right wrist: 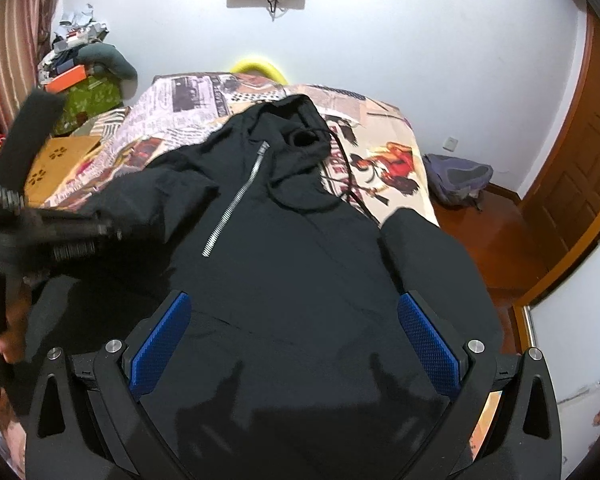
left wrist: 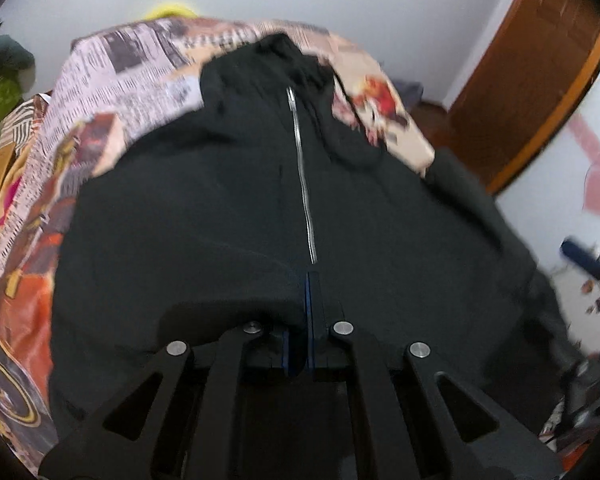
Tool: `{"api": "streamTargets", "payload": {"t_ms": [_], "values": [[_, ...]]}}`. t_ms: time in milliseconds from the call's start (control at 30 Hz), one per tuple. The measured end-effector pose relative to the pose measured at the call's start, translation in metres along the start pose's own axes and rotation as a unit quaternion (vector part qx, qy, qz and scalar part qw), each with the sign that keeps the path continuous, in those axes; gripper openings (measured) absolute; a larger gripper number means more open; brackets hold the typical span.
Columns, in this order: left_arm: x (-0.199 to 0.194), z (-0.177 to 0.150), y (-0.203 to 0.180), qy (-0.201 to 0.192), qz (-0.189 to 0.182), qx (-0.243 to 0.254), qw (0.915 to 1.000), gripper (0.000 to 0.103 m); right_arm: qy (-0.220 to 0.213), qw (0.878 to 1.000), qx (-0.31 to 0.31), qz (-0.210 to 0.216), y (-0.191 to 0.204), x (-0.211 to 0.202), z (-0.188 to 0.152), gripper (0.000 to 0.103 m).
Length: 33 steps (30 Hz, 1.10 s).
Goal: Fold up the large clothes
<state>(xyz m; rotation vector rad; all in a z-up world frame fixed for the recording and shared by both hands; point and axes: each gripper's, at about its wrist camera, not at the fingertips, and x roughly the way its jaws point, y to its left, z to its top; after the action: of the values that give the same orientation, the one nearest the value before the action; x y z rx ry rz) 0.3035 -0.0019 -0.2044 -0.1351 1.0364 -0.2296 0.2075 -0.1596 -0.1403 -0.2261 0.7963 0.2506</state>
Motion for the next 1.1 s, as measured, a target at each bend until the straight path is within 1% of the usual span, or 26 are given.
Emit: {"api": "streamTargets", "payload": {"t_ms": [67, 133, 200, 267, 333, 400, 467, 533, 600, 633, 733, 800, 867, 1000, 1100], "values": [[0.010, -0.011, -0.005, 0.017, 0.005, 0.002, 0.9998, 0.003, 0.005, 1.000, -0.002, -0.001, -0.002, 0.001, -0.002, 0.103], [0.017, -0.021, -0.008, 0.030, 0.017, 0.009, 0.9994, 0.004, 0.008, 1.000, -0.006, -0.003, -0.002, 0.001, -0.003, 0.103], [0.021, -0.027, -0.013, 0.036, 0.027, 0.025, 0.9987, 0.013, 0.008, 1.000, -0.010, -0.004, 0.000, 0.001, -0.004, 0.103], [0.022, -0.032, -0.016, 0.046, 0.018, 0.036, 0.9981, 0.036, 0.008, 1.000, -0.016, -0.004, 0.004, 0.000, -0.002, 0.103], [0.018, -0.036, -0.019, 0.047, 0.010, 0.044, 0.9979, 0.042, 0.005, 1.000, -0.024, -0.004, 0.009, -0.002, 0.001, 0.103], [0.008, -0.038, -0.021, 0.042, 0.013, 0.057, 0.9974, 0.043, 0.002, 1.000, -0.030, -0.003, 0.012, -0.003, 0.004, 0.103], [-0.008, -0.039, -0.017, 0.025, 0.013, 0.058, 0.9979, 0.043, -0.005, 0.999, -0.036, 0.004, 0.018, -0.007, 0.008, 0.103], [-0.027, -0.039, -0.007, 0.008, 0.007, 0.048, 0.9988, 0.044, -0.012, 0.999, -0.042, 0.013, 0.026, -0.011, 0.014, 0.103], [-0.047, -0.037, 0.008, -0.012, 0.007, 0.031, 0.9994, 0.048, -0.025, 0.998, -0.050, 0.013, 0.034, -0.016, 0.021, 0.103], [-0.059, -0.037, 0.018, -0.027, 0.014, 0.023, 0.9993, 0.051, -0.029, 0.998, -0.053, 0.014, 0.038, -0.017, 0.025, 0.103], [-0.093, -0.037, 0.047, -0.064, 0.046, 0.007, 0.9968, 0.052, -0.040, 0.996, -0.073, 0.027, 0.058, -0.021, 0.041, 0.103], [-0.113, -0.037, 0.066, -0.086, 0.077, -0.002, 0.9933, 0.053, -0.045, 0.994, -0.085, 0.041, 0.074, -0.020, 0.051, 0.103], [-0.131, -0.041, 0.089, -0.103, 0.101, -0.014, 0.9895, 0.057, -0.043, 0.993, -0.099, 0.057, 0.092, -0.015, 0.060, 0.103], [-0.150, -0.052, 0.125, -0.117, 0.132, -0.035, 0.9837, 0.057, -0.017, 0.987, -0.129, 0.093, 0.137, 0.010, 0.069, 0.103], [-0.157, -0.061, 0.148, -0.115, 0.146, -0.050, 0.9814, 0.057, 0.011, 0.981, -0.155, 0.114, 0.176, 0.037, 0.072, 0.102]]}}
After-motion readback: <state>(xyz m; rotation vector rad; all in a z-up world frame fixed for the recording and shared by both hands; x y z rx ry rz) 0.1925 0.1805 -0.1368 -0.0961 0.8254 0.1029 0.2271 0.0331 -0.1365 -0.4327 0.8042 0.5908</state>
